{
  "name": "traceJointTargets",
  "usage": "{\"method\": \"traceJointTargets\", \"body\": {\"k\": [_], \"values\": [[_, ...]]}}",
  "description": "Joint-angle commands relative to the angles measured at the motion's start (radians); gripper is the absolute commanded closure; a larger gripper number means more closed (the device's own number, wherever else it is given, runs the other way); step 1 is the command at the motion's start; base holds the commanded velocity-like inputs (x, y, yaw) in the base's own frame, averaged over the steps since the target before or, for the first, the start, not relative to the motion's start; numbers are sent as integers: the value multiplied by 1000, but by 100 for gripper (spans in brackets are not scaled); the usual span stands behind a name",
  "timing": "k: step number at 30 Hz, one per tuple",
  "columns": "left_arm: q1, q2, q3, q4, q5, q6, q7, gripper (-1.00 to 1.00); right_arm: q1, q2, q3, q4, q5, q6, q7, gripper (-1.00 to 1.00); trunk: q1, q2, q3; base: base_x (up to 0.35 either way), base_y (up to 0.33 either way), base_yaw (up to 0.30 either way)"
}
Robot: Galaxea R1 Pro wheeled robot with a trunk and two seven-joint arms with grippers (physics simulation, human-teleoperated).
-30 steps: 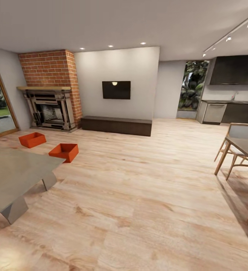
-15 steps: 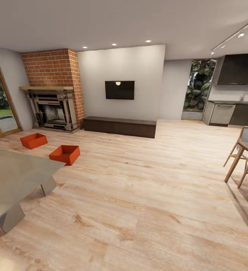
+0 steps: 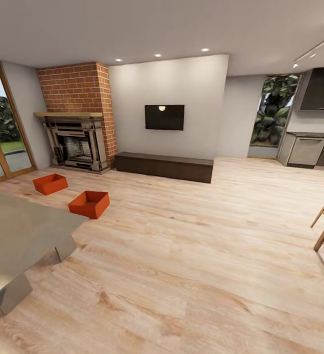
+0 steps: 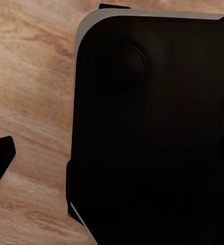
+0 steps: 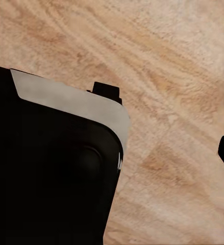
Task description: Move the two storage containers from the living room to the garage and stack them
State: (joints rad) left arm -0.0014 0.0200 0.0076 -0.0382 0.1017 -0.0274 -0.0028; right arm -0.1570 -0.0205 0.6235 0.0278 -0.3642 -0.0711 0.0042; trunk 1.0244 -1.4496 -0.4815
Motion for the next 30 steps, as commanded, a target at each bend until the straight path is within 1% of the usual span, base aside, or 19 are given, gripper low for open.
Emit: {"method": "traceJointTargets", "body": {"k": [1, 30], "values": [[0, 0, 0, 0, 10, -2, 0, -100, -1, 1, 8, 3, -9, -6, 0, -100, 1, 0, -1, 325, 0, 1], [0, 0, -1, 0, 10, -2, 0, -100, -1, -1, 9, 3, -9, -9, 0, -100, 1, 0, -1, 325, 0, 0]]}}
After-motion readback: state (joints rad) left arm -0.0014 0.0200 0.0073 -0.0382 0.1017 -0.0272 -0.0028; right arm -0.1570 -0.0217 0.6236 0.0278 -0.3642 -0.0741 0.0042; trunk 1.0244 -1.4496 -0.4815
